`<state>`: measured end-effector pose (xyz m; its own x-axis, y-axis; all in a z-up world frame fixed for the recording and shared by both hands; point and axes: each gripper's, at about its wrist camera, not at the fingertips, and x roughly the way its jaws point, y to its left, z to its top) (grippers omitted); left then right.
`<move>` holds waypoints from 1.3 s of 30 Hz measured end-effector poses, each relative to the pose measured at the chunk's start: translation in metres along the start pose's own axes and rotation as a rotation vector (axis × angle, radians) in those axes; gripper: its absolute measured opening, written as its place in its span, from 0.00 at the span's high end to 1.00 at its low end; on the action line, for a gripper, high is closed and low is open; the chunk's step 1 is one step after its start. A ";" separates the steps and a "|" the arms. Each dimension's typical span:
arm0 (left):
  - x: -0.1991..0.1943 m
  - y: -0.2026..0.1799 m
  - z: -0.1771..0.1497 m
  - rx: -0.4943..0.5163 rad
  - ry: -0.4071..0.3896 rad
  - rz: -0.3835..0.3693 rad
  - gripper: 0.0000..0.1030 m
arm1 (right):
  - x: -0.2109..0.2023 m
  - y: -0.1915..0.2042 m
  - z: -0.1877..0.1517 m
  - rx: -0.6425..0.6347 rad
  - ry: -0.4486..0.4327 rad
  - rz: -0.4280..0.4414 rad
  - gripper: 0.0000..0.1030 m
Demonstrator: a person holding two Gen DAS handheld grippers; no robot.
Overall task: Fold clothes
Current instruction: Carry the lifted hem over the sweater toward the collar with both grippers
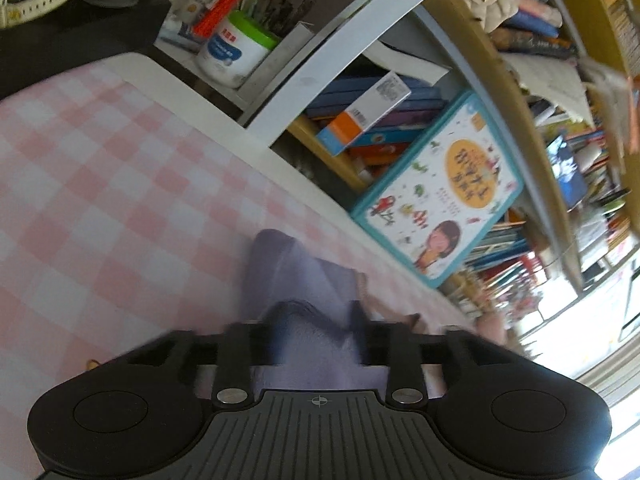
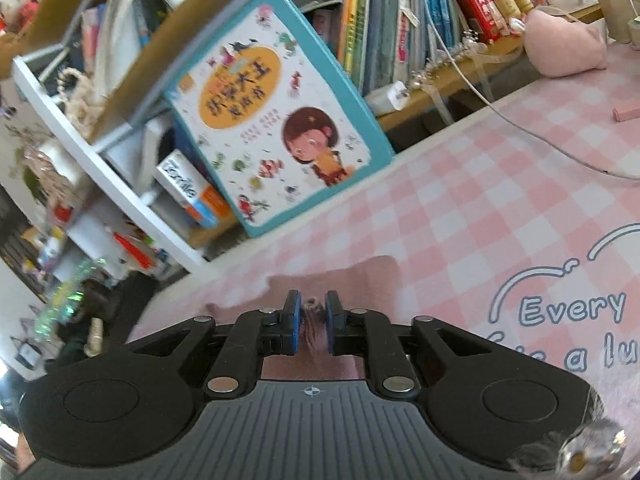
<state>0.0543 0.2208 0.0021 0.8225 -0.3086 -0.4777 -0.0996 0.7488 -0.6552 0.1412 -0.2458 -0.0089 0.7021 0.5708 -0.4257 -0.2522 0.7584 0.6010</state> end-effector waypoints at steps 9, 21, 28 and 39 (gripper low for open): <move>-0.033 -0.053 -0.004 0.488 -0.158 0.069 0.54 | -0.012 0.021 0.002 -0.247 -0.072 -0.113 0.60; 0.010 -0.039 -0.010 0.617 -0.007 0.206 0.56 | 0.007 0.039 -0.027 -0.540 0.060 -0.194 0.81; 0.029 -0.041 -0.019 0.664 0.052 0.158 0.61 | 0.008 0.030 -0.023 -0.478 0.083 -0.169 0.84; -0.011 -0.053 0.013 0.544 -0.138 0.048 0.96 | -0.030 0.041 0.014 -0.369 -0.080 -0.029 0.95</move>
<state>0.0574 0.1923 0.0493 0.8934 -0.2147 -0.3947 0.1344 0.9660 -0.2210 0.1190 -0.2360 0.0379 0.7588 0.5321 -0.3756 -0.4440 0.8445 0.2995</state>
